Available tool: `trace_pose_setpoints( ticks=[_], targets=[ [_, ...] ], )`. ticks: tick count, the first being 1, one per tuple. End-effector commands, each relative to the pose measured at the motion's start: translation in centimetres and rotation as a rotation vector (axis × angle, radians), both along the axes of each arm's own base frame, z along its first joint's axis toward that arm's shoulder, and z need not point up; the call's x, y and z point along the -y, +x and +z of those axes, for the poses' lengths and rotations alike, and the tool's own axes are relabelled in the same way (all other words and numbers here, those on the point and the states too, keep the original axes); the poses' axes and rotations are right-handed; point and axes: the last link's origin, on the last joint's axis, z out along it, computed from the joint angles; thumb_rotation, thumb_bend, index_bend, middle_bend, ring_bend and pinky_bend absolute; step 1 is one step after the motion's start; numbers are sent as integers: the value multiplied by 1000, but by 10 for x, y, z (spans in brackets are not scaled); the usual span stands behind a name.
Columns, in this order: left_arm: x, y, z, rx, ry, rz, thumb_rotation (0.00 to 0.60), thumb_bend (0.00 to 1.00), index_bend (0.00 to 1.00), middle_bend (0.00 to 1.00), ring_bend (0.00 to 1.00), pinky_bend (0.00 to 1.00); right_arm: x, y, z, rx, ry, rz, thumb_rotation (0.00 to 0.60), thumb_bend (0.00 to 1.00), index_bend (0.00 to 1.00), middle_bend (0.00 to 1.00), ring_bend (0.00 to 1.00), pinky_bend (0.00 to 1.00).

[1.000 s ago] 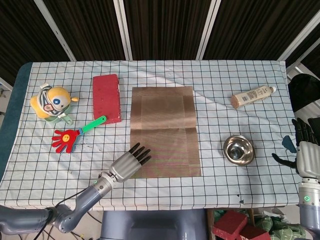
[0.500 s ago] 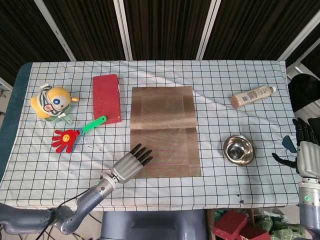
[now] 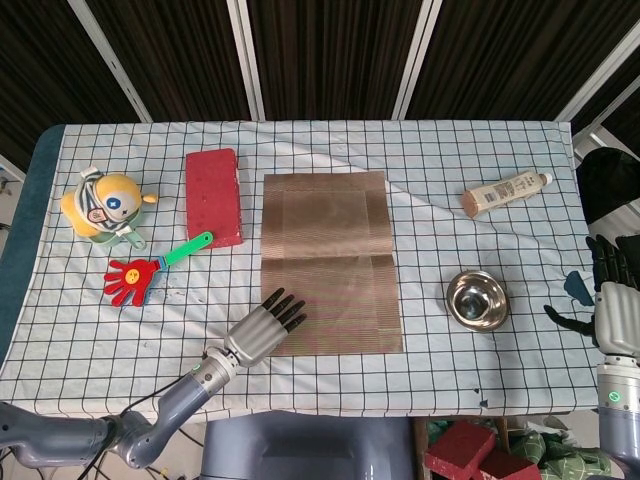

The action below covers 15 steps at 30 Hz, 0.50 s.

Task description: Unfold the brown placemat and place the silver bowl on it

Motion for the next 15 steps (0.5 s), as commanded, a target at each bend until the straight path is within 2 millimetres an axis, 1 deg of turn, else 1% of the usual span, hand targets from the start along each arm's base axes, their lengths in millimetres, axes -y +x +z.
trace_pose_setpoints(
  ticks=[1,15],
  targets=[
    [1,1,0,17,-1,-4,600,270,145,65,0,0,0,0,0,1,0,0,600,32,0,0,11,184],
    [1,6,5,67,-2,-19,600,388,171,89,0,0,0,0,-1,7,5,-7,600,47,0,0,12,184]
  ],
)
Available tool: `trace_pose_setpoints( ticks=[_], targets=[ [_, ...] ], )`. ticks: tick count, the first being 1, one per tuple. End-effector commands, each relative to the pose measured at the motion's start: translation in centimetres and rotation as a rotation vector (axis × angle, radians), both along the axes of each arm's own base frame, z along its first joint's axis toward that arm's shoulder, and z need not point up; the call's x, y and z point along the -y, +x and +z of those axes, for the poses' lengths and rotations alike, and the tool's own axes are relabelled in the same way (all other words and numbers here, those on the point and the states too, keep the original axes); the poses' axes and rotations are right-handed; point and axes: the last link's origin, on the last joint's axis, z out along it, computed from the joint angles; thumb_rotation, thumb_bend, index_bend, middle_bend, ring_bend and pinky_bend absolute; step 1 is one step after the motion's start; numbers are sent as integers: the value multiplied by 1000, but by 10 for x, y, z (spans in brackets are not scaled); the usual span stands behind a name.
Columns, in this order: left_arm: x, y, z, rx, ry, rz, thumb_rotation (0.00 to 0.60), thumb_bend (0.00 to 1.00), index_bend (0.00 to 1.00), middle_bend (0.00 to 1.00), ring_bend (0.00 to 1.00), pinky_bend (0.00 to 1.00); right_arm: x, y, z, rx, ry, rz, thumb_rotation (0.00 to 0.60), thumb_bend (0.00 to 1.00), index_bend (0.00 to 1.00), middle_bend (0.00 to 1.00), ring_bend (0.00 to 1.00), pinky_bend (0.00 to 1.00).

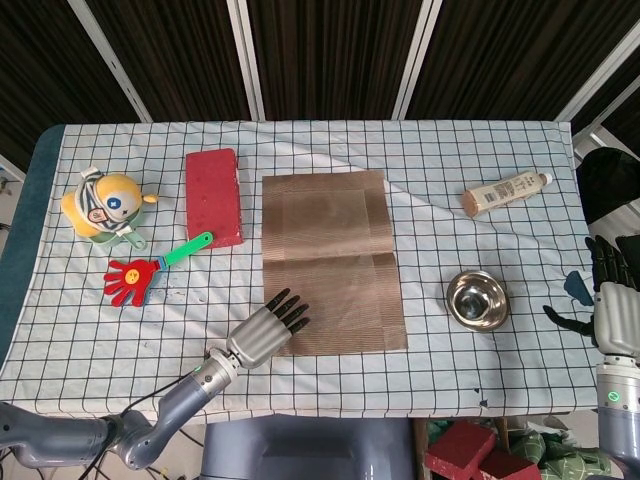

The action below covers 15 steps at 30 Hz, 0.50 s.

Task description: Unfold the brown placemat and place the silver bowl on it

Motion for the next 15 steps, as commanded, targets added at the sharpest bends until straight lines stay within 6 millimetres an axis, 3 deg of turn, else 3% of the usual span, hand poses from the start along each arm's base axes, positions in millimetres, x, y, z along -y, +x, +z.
trace_pose_setpoints(
  ticks=[1,11,15],
  targets=[
    [-1,0,1,5,3,0,600,396,172,90,0,0,0,0,0,0,1,-1,600,48,0,0,12,184],
    [-3,3,-1,43,28,-6,600,395,204,121,0,13,0,0,-1,3,7,-9,600,70,0,0,12,183],
    [-5,3,-5,51,33,-2,600,374,284,144,13,39,0,0,-1,5,7,-11,600,70,0,0,12,184]
  ],
)
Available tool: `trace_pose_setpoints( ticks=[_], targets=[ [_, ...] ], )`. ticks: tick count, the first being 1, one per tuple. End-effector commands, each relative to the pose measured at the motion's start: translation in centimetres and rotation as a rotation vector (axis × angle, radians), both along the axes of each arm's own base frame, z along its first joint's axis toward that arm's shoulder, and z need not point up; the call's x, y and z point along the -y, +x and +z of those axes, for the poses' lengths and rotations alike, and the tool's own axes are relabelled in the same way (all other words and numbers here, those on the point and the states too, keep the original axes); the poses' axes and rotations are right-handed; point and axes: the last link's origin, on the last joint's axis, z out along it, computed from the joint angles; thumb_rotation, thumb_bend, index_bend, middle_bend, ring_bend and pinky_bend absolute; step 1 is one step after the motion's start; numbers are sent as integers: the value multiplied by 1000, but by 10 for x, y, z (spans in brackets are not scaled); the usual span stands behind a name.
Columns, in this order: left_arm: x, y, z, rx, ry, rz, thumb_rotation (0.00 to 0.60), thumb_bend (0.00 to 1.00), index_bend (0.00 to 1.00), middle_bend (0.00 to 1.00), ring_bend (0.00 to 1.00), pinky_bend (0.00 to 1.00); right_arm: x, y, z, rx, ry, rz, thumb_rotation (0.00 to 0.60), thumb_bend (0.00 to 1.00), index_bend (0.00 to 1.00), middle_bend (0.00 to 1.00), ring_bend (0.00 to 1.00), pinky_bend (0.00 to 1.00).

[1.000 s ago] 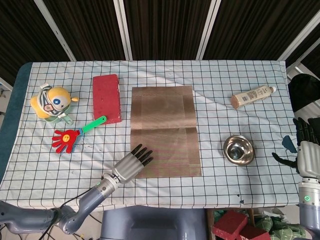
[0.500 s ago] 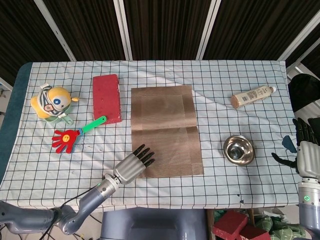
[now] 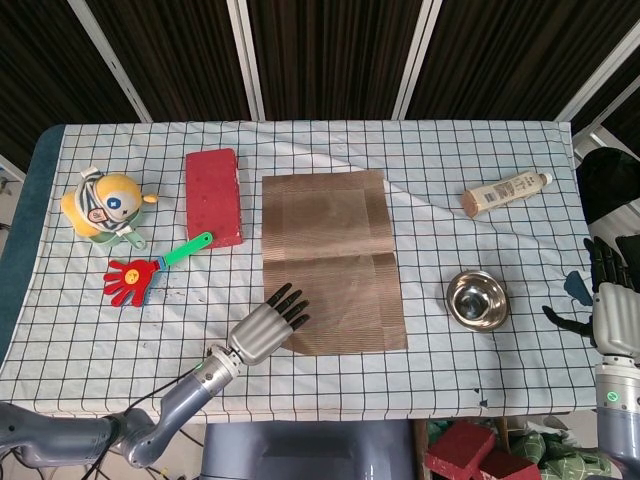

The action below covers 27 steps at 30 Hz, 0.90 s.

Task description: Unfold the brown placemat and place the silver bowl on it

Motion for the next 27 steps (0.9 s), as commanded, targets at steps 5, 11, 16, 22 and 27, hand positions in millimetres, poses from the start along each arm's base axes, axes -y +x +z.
trace_pose_setpoints(
  ticks=[5,11,16,22,27],
  targets=[
    [1,3,-4,40,-1,-2,600,356,405,165,15,47,0,0,0,3,-1,-4,600,73,0,0,12,184],
    [0,2,-1,54,9,-9,600,356,463,180,16,50,0,0,0,4,4,-7,600,75,0,0,12,184],
    [-1,-1,3,60,14,2,600,356,500,189,16,49,0,0,-1,6,6,-9,600,76,0,0,12,184],
    [-1,-4,6,58,18,-1,600,357,522,196,16,50,-1,0,-2,8,10,-11,600,77,0,0,13,184],
    [-1,-4,7,59,17,1,600,358,542,205,16,49,-1,0,-2,9,10,-11,600,77,0,0,13,184]
  ],
)
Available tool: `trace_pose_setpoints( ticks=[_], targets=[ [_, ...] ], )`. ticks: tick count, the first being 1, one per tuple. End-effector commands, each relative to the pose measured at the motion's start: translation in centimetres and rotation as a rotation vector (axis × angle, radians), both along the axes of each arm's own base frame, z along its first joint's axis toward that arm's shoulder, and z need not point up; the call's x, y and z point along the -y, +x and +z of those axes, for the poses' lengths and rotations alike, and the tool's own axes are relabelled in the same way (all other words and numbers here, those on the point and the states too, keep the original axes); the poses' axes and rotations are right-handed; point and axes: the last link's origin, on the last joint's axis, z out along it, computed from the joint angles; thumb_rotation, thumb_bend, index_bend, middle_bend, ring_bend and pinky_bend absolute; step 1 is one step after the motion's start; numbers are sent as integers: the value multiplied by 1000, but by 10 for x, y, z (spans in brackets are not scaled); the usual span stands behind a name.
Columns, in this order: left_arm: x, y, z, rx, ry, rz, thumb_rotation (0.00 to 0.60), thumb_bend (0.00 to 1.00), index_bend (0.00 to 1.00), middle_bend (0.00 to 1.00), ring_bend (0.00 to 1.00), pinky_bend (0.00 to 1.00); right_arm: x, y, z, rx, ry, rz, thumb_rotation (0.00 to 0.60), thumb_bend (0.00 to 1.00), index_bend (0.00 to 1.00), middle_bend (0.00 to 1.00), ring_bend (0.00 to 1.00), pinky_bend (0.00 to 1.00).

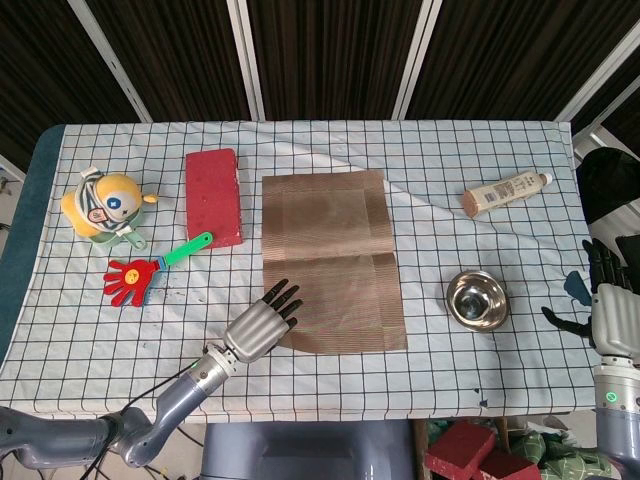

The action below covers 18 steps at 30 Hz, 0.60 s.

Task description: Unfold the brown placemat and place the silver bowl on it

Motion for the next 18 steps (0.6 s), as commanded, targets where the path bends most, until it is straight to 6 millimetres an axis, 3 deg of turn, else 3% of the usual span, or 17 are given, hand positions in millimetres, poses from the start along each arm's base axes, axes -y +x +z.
trace_pose_setpoints(
  ticks=[1,18],
  targets=[
    [0,0,0,1,-1,-1,600,359,547,207,16,49,0,0,0,1,0,-1,600,77,0,0,13,184],
    [7,2,5,19,-15,-15,600,424,605,245,36,69,0,0,0,11,3,-1,600,77,0,0,13,184]
  ],
)
